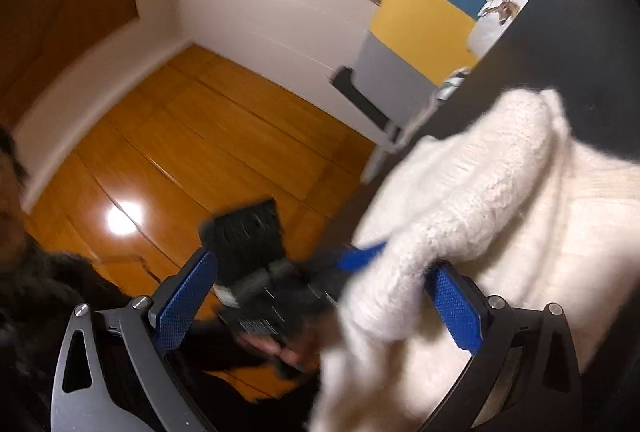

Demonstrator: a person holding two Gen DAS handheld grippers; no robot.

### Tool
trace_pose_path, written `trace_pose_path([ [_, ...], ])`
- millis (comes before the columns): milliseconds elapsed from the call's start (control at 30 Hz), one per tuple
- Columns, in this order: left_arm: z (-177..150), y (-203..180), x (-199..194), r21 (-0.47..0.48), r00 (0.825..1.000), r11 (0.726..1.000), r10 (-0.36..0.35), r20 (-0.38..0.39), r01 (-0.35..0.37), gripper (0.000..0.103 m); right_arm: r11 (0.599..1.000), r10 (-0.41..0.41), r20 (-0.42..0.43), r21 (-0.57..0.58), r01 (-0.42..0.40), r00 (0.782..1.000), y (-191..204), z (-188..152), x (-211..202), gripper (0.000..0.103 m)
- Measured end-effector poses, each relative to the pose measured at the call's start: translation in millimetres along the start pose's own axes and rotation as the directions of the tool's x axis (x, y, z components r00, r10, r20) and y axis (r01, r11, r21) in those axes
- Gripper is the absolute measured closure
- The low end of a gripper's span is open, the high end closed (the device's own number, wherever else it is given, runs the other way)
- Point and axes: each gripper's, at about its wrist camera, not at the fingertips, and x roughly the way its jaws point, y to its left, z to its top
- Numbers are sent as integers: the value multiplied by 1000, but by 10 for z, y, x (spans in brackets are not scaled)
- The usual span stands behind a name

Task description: Fold clothes

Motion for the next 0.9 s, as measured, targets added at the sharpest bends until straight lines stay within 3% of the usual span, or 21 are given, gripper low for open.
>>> trace_pose_path([
  [67, 45, -120, 43, 41, 1000, 999, -15, -10, 15, 57, 998, 45, 15, -39, -44, 999, 127, 73, -6, 0],
  [133, 32, -170, 197, 63, 998, 997, -29, -49, 32, 54, 993, -8, -6, -119, 7, 1000, 296, 121, -16, 0],
  [200, 15, -209, 281, 84, 999, 996, -24, -46, 28, 54, 990, -111, -10, -92, 110, 994, 162, 107, -109, 0],
  [267, 29, -276, 300, 110, 999, 994, -11, -48, 16, 53, 972, -233, -14, -16, 232, 972, -45, 85, -231, 0],
  [333, 39, -232, 257, 64, 999, 997, -37, -40, 39, 53, 975, -221, 20, -6, 221, 975, -77, 55, -392, 2],
  [467, 106, -61, 165, -18, 997, 997, -74, 2, 74, 53, 966, -252, 4, -59, 252, 968, 137, 75, -546, 2],
  [633, 214, 118, 166, -99, 995, 992, -76, 64, 82, 53, 912, -360, 37, -196, 360, 932, 489, 336, -607, 2],
  [767, 178, 180, 284, -108, 995, 992, -61, 77, 69, 53, 916, -282, -13, -302, 265, 959, 562, 618, -350, 2],
  [867, 136, 112, 340, -62, 998, 997, -35, 60, 39, 52, 960, -239, -72, -164, 225, 968, 128, 764, -248, 2],
  [900, 136, 83, 339, -45, 998, 999, -28, 55, 30, 52, 944, -327, -98, -76, 321, 940, -143, 784, -227, 2],
])
